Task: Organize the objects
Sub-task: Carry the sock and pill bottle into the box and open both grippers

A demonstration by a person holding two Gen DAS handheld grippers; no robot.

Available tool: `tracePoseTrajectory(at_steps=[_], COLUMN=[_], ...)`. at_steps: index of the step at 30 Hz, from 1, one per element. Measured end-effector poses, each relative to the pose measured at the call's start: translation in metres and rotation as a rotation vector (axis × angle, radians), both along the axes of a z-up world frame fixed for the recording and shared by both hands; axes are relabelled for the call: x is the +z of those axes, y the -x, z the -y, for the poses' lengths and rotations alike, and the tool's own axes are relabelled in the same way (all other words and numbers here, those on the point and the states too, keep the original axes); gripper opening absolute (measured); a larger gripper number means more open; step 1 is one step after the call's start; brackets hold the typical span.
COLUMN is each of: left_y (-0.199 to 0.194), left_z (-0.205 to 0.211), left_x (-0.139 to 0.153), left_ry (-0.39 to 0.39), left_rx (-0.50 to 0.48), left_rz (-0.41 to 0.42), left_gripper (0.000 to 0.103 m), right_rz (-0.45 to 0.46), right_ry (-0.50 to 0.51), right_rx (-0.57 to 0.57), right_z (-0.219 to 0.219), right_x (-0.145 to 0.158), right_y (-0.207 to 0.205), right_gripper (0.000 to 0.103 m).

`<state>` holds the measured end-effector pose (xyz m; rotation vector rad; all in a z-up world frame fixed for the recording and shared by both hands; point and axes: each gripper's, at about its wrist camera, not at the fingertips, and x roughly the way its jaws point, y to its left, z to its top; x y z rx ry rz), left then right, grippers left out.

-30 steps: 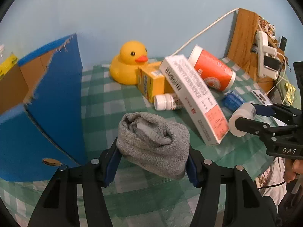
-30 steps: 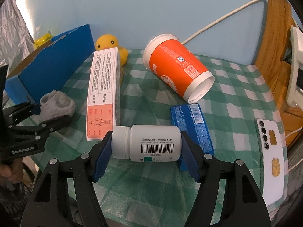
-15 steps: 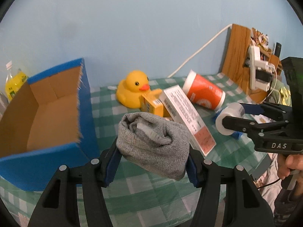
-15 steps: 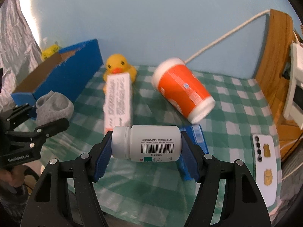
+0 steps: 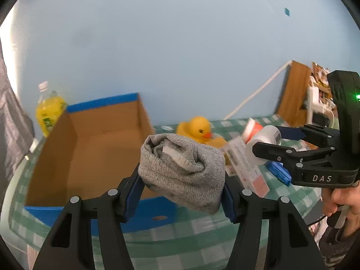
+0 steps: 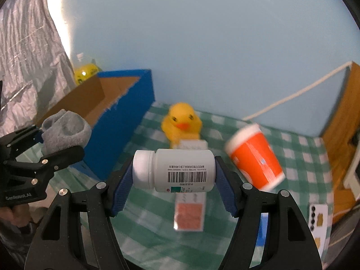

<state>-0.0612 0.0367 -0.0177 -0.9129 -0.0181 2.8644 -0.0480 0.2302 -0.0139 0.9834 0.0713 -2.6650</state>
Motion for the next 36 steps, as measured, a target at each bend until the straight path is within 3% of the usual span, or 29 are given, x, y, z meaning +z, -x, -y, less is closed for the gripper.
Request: tracePoseTrajectory(at_steps=[14, 24, 30, 33, 36], left_y=[-0.003, 0.013, 0.020, 0.023, 0.022], left_z=[0.097, 0.136, 0.143, 0.145, 0.146], left_x=[0.017, 0.002, -0.012, -0.016, -0.015], left_ry=[-0.025, -0.052, -0.059, -0.060, -0.054], left_rx=[0.202, 0.269, 0.283, 0.306, 0.317], left_rz=[-0.016, 0.032, 0.066, 0.076, 0.070], left_gripper=[0.062, 0.062, 0.064, 0.068, 0.082], right_rz=[-0.031, 0.034, 0.064, 0.075, 0.081], right_ry=[0.006, -0.023, -0.036, -0.045, -0.065], right_rx=[0.192, 0.288, 0.310, 0.314, 0.314], right_z=[0.099, 0.164, 0.176, 0.180, 0.183], right_x=[0.030, 0.014, 0.005, 0.001, -0.003], right_y=[0.033, 0.055, 0.060, 0.062, 0.062], right_gripper=[0.069, 0.069, 0.069, 0.069, 0.069])
